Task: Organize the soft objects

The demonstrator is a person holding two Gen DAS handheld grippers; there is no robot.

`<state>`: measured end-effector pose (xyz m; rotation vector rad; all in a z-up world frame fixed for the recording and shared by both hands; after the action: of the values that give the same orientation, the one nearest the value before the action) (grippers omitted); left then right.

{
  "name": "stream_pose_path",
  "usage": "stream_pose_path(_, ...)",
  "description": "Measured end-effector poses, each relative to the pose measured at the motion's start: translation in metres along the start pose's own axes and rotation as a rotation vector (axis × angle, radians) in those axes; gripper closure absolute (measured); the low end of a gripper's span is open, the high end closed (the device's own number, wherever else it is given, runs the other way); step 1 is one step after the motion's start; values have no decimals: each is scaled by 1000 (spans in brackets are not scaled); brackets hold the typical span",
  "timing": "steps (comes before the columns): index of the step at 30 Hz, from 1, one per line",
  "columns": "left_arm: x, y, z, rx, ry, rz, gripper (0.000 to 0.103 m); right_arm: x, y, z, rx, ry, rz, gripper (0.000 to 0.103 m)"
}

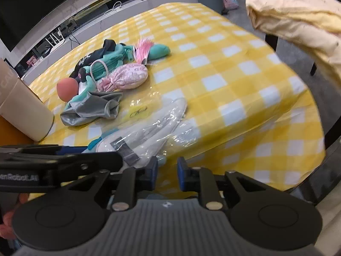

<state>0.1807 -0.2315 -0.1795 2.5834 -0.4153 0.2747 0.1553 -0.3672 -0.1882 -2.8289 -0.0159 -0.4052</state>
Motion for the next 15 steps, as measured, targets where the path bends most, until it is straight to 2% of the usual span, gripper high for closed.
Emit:
stream_pose_path(3,1,5,1,33,6,45,51,2,-3,4,13,5,-1,94)
stream_pose_path(5,1,6,-2,32,10,57,66,3,-4,4,16,11,-5,95)
stream_pose_path(8,0,4,-11,11,0,51,74,5,-6,-1,27,19,-15,92)
stream_pose_path(10,-2,-1,-16,18,-8,43,75,6,-10,-9,15,41,-34,88)
stream_pose_path(12,-3,-8,-20,4,-22,10,76,10,-17,-20,-10,87,-72,60)
stream_pose_path(13,-4,-9,-22,5,-24,3,76,13,-19,-23,-15,106,-87,56)
stream_pose_path(15,-6,-14,-27,17,-23,2,76,21,-24,-29,-18,144,-97,42)
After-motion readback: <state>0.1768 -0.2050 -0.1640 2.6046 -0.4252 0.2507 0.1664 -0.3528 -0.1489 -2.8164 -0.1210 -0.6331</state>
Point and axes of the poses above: each gripper's, at about its wrist camera, not at the fingertips, and z roughly the way its jaws point, y to its right, x to its top, the point moved 6 cm from there along z, roughly the way its jaws point, and after that the axes turned 15 degrees about -y, right-handed, at the moved point
